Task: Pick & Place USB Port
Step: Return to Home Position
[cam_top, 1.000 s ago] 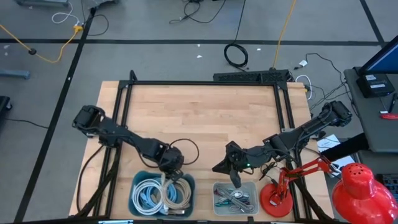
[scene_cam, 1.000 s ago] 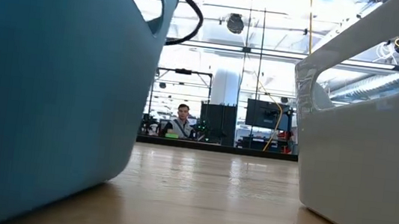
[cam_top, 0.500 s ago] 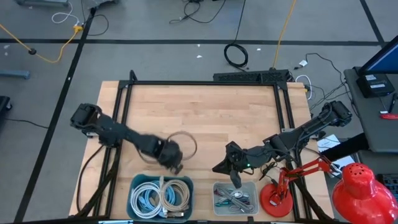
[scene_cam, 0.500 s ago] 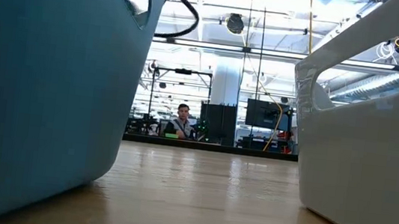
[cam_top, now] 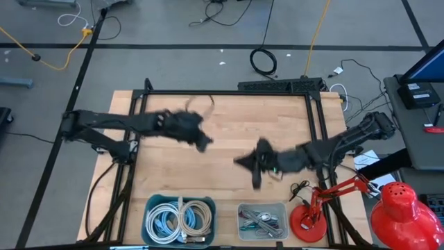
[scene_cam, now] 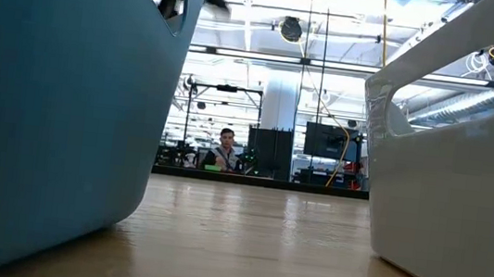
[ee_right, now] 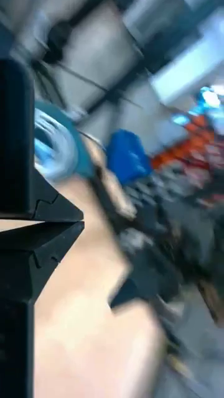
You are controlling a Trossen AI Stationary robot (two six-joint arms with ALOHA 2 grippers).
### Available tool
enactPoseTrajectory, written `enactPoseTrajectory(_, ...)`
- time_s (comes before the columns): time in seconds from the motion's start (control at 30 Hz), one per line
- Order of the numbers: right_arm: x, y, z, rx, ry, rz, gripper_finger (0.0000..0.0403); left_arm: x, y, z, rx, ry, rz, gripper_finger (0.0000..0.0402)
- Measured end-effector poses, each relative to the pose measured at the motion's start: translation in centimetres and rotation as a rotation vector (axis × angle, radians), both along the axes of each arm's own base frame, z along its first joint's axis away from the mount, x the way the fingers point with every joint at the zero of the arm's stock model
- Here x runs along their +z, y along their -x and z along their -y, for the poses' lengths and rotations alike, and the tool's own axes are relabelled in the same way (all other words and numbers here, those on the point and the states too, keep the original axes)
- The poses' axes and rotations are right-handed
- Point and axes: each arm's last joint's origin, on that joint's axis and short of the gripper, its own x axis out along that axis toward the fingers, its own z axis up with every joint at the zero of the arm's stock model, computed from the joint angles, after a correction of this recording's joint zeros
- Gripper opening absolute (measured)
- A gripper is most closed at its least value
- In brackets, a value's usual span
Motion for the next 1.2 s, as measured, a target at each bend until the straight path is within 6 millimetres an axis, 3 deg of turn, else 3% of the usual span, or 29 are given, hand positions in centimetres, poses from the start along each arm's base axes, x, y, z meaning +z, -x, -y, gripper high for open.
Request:
enactPoseTrajectory(0.13, 2.2, -0.1, 4.2, -0.006, 0.184, 0.090, 0.0000, 6.2, 1.8, -1.1, -0.123, -0.157, 0.362, 0.0000)
enactPoseTrajectory(0.23, 3.3, 0.6, 7.4, 0.053, 0.227, 0.106, 0.0000, 8.7, 4.3, -1.1, -0.212, -0.252, 0.491, 0.0000)
enactPoseTrajectory(0.37, 2.6, 2.7, 10.1, 0.010, 0.238, -0.025, 0.0000, 7.9, 7.8, -0.6, -0.214, -0.290, 0.468, 0.0000)
enactPoseTrajectory(0.5, -0.3, 5.5, 10.9, -0.079, 0.226, -0.026, 0.0000, 3.8, 11.0, 0.0, -0.118, -0.255, 0.467, 0.0000)
enactPoseTrajectory(0.57, -2.1, 7.0, 10.9, -0.099, 0.182, 0.073, 0.0000, 1.0, 12.3, 0.1, -0.056, -0.221, 0.494, 0.0000)
enactPoseTrajectory(0.73, -9.2, 10.7, 11.0, -0.130, 0.022, 0.224, 0.0000, -4.8, 14.2, 0.0, 0.080, -0.136, 0.648, 0.0000)
enactPoseTrajectory(0.87, -13.7, 12.9, 10.9, -0.156, -0.074, 0.233, 0.0000, -7.7, 14.8, -0.2, 0.153, -0.138, 0.669, 0.0000)
enactPoseTrajectory(1.0, -15.7, 14.1, 10.6, -0.173, -0.073, 0.229, 0.0000, -9.6, 14.9, -0.1, 0.127, -0.164, 0.633, 0.0000)
enactPoseTrajectory(1.2, -17.7, 14.5, 10.1, -0.088, 0.164, 0.072, 0.0000, -12.5, 15.2, 0.1, 0.027, -0.194, 0.537, 0.0000)
